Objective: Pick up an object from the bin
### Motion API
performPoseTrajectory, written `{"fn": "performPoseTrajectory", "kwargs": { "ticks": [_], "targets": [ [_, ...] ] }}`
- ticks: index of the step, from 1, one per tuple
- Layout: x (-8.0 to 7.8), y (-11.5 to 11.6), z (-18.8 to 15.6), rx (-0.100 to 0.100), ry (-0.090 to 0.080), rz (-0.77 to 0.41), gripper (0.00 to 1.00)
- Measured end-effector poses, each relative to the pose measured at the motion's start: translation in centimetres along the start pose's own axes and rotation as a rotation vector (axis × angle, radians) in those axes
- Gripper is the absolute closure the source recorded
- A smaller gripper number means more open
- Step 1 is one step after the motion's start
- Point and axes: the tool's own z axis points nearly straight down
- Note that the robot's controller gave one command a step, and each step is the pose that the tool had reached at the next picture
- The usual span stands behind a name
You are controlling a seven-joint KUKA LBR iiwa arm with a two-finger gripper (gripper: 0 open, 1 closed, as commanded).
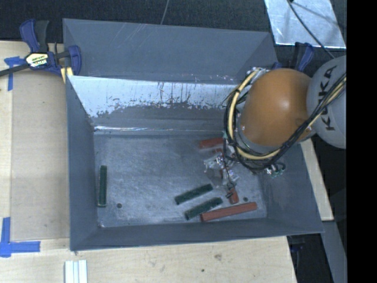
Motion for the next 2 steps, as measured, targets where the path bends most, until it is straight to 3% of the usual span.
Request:
{"fn": "performPoseTrajectory", "kwargs": {
  "ticks": [1,2],
  "targets": [
    [0.0,0.0,0.0,0.0,0.0,0.002,0.0],
    [0.0,0.0,0.0,0.0,0.0,0.002,0.0]
  ]
}}
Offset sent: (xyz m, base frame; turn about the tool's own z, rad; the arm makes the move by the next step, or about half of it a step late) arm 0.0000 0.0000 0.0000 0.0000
